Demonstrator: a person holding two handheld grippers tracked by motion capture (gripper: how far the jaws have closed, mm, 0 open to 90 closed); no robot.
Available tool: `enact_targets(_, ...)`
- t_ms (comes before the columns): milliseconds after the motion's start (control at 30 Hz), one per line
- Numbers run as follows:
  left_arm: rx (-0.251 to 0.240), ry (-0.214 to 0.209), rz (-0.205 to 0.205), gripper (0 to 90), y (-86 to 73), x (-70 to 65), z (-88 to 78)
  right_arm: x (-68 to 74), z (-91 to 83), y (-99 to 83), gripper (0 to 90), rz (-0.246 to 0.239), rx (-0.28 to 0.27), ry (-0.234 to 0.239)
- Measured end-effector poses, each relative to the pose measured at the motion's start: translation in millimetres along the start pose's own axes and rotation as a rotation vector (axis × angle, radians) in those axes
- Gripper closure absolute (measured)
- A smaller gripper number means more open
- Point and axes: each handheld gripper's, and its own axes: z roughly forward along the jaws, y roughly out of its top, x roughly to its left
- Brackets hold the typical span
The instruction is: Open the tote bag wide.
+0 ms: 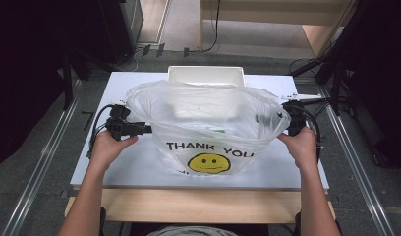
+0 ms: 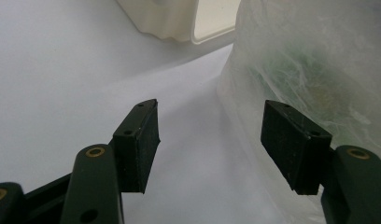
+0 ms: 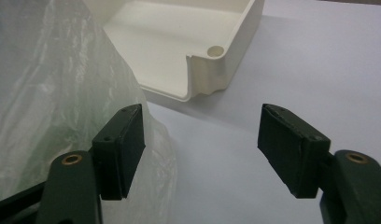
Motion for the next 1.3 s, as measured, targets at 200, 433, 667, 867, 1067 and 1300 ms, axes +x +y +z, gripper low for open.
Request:
enact_targets(200, 0.003, -0.007, 0.005, 38.2, 0.1, 0.1, 0.7, -3.8, 0.1, -2.3, 33.3, -0.008, 0.002, 0.000)
enact_targets(433, 0.000, -0.024, -0.010, 40.8, -1.9, 9.6, 0.1, -14.5, -9.1, -3.0, 38.5, -0.026, 0.011, -0.006)
enact_targets(667, -0.003, -0.005, 0.009, 44.8, 11.3, 13.3, -7.1, -21.7, -23.9, 10.1, 41.1, -0.025, -0.025, 0.033)
enact_targets(867, 0.020, -0.013, 0.015, 47.1, 23.8, 16.0, -19.2, -24.3, -29.0, 21.6, 43.4, -0.040, -0.015, 0.103)
enact_targets(1067, 0.011, -0.030, 0.056, 47.6, 41.1, 13.2, -36.7, -25.3, -39.4, 36.3, 45.7, -0.072, -0.014, 0.119)
enact_targets(1300, 0.007, -0.087, 0.102, 49.9, 62.5, 7.4, -52.0, -22.9, -52.9, 56.0, 48.2, -0.092, -0.051, 0.145)
